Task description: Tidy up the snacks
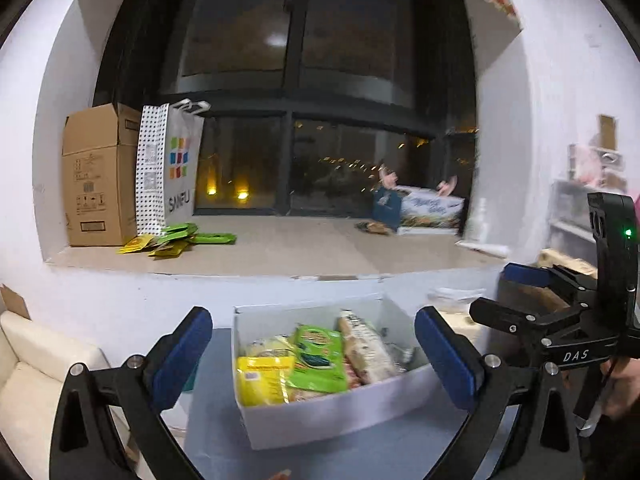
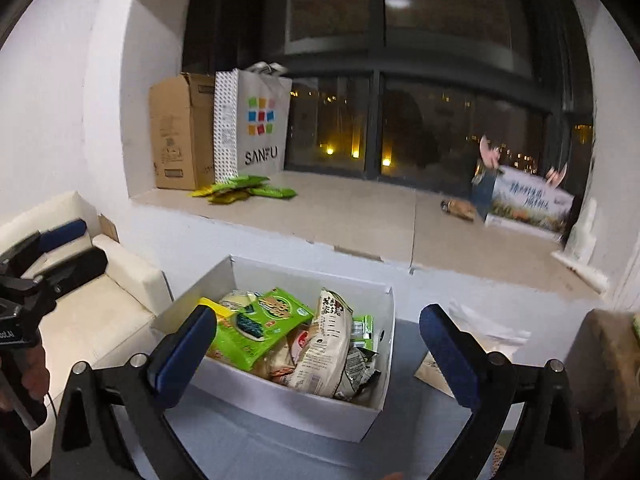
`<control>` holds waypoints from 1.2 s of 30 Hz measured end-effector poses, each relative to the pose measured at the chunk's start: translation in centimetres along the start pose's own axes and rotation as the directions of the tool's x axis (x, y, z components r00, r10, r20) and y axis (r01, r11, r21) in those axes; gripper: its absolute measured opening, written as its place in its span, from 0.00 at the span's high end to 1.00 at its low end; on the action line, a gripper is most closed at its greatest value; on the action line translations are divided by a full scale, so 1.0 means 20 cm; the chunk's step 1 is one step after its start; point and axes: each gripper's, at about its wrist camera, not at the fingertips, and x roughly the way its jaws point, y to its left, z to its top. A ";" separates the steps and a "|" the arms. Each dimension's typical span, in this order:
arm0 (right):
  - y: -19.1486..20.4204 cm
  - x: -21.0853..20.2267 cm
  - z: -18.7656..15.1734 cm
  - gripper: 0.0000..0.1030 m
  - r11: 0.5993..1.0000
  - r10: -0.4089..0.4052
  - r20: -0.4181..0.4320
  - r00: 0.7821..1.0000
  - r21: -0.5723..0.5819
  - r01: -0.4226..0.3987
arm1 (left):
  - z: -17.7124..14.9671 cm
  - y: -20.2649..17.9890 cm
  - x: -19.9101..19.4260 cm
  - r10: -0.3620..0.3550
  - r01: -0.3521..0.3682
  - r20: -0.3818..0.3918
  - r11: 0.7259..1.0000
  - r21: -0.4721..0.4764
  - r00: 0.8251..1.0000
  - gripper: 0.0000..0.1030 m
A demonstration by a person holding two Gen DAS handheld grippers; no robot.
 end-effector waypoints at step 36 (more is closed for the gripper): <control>0.16 -0.71 -0.48 0.00 0.995 -0.001 0.016 1.000 0.099 0.000 | -0.32 -0.29 -0.42 -0.091 0.093 -0.187 0.996 0.002 0.978 0.00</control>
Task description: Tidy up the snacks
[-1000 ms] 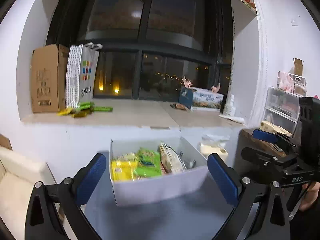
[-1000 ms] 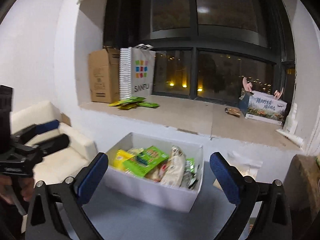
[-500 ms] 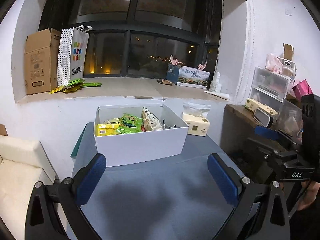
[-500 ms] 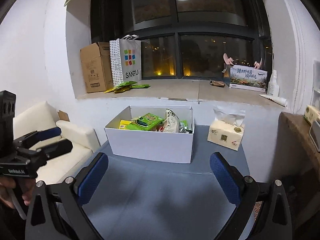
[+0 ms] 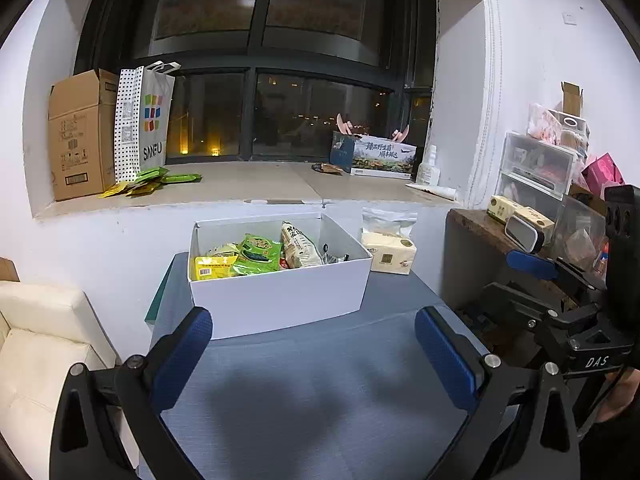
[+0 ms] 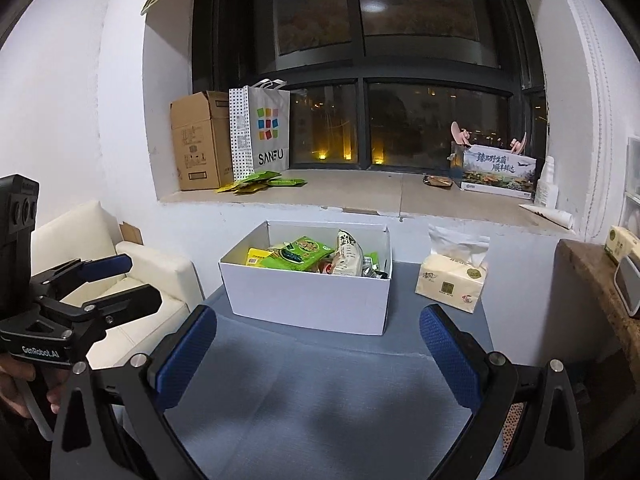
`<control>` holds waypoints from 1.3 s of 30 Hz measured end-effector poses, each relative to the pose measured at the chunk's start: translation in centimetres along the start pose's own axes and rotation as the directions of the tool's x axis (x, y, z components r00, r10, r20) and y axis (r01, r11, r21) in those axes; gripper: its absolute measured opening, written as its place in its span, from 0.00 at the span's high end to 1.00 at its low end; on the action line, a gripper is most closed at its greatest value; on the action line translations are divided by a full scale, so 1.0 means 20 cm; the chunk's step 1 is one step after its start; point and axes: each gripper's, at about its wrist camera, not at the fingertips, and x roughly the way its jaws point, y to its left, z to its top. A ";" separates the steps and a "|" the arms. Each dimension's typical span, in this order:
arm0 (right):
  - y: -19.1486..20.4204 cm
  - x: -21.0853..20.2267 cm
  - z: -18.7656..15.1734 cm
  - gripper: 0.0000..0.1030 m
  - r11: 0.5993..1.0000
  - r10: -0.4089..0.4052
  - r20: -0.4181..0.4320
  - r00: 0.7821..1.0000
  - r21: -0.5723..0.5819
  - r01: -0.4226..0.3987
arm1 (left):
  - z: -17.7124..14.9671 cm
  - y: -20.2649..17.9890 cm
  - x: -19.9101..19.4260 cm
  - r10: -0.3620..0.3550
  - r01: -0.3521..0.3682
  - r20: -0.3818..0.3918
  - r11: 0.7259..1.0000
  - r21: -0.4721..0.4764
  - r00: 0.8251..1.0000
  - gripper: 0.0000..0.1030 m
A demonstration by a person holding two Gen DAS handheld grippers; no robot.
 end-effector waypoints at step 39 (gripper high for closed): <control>-0.01 -0.03 0.00 0.00 1.000 -0.008 0.004 1.000 0.011 0.008 | 0.02 -0.01 -0.01 0.018 -0.018 -0.014 0.999 0.027 1.000 0.00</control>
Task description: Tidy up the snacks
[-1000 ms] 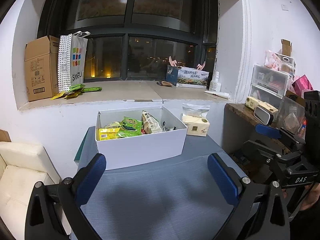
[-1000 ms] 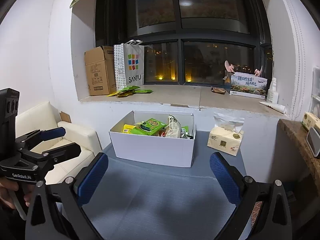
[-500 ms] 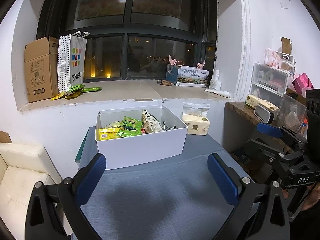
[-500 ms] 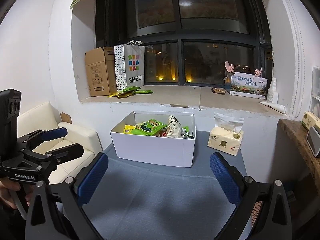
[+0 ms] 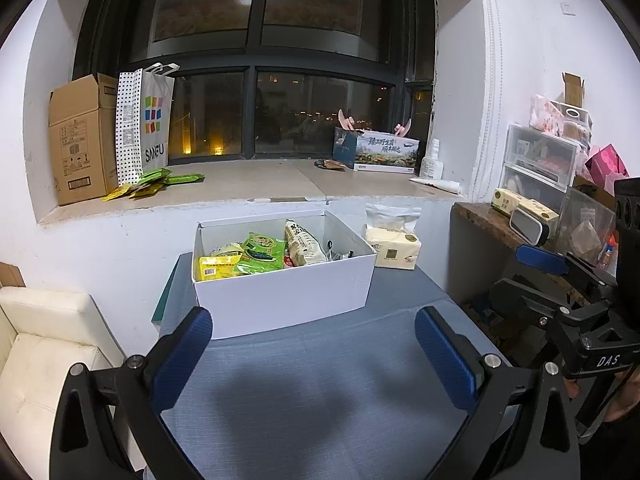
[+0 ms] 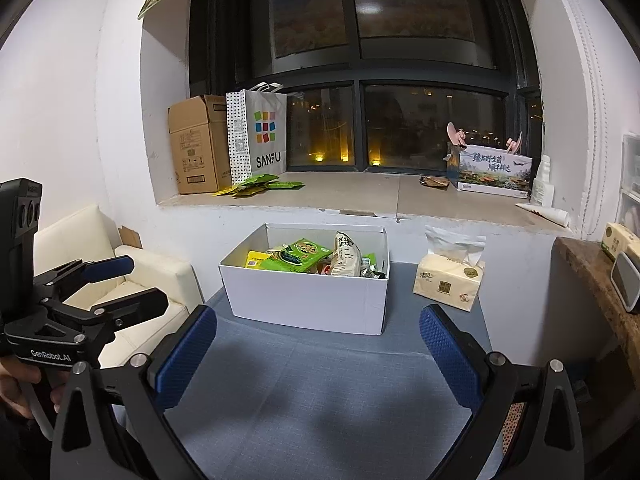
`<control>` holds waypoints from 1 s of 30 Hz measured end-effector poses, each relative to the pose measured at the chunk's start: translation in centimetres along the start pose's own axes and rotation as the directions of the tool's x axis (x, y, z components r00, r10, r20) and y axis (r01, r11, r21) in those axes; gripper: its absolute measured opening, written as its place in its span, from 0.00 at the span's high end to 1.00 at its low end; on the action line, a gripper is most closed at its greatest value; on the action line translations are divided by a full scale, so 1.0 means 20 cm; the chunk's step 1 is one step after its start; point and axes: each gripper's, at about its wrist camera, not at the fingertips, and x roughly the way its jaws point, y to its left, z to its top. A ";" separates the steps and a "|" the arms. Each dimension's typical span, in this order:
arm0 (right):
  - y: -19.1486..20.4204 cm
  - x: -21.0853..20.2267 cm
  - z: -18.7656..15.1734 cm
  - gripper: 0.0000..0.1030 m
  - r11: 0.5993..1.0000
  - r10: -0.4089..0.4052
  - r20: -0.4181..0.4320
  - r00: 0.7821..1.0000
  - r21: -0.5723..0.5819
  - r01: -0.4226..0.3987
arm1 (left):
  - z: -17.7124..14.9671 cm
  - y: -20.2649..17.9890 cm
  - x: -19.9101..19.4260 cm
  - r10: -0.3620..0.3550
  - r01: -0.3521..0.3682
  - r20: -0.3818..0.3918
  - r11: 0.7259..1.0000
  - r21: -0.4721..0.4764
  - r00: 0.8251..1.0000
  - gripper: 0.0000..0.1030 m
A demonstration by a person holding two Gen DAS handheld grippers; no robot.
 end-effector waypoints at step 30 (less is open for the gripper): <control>0.01 0.00 -0.01 0.00 1.000 -0.003 -0.005 1.000 -0.002 0.003 | 0.00 0.00 0.00 -0.002 0.002 -0.003 1.000 0.009 1.000 0.00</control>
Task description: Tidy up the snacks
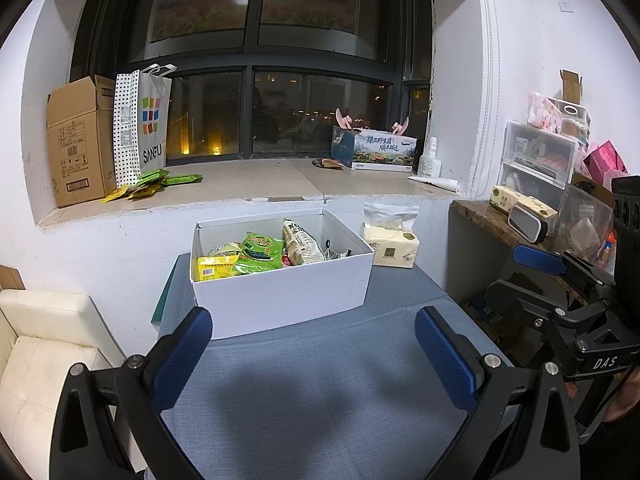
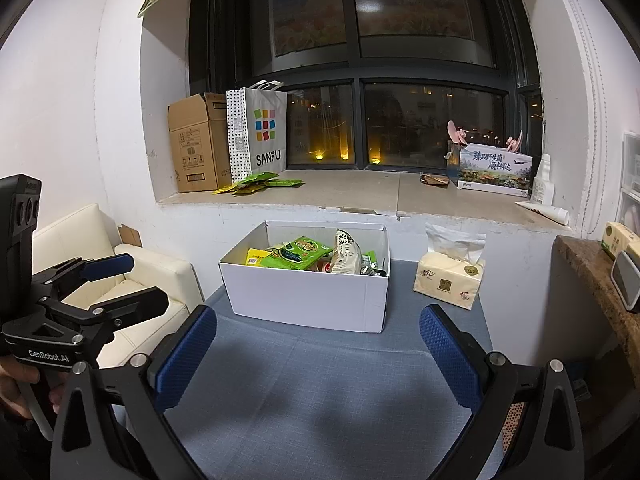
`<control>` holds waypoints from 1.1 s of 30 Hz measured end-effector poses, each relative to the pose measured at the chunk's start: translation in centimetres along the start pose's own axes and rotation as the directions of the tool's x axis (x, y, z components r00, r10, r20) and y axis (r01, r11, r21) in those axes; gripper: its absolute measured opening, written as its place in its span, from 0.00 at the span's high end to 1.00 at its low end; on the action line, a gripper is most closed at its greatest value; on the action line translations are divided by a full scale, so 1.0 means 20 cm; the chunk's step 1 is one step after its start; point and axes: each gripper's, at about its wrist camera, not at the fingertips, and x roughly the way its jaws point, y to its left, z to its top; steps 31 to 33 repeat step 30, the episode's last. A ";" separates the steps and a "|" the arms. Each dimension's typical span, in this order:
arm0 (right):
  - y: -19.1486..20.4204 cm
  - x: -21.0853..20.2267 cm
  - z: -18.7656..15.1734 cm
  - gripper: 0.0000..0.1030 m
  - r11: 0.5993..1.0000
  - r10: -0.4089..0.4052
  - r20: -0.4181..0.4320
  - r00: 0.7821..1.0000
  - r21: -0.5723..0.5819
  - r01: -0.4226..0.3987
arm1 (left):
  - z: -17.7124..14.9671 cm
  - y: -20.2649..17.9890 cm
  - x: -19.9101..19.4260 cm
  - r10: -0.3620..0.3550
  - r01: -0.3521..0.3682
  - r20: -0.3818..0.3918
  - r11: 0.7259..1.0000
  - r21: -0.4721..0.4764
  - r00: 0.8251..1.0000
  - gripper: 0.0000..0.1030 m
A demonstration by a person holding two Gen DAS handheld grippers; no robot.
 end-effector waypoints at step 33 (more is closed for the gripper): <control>0.01 0.01 -0.01 0.00 1.000 0.006 -0.002 1.000 -0.002 -0.006 | -0.01 -0.01 0.00 -0.015 0.015 -0.003 1.000 0.011 1.000 0.00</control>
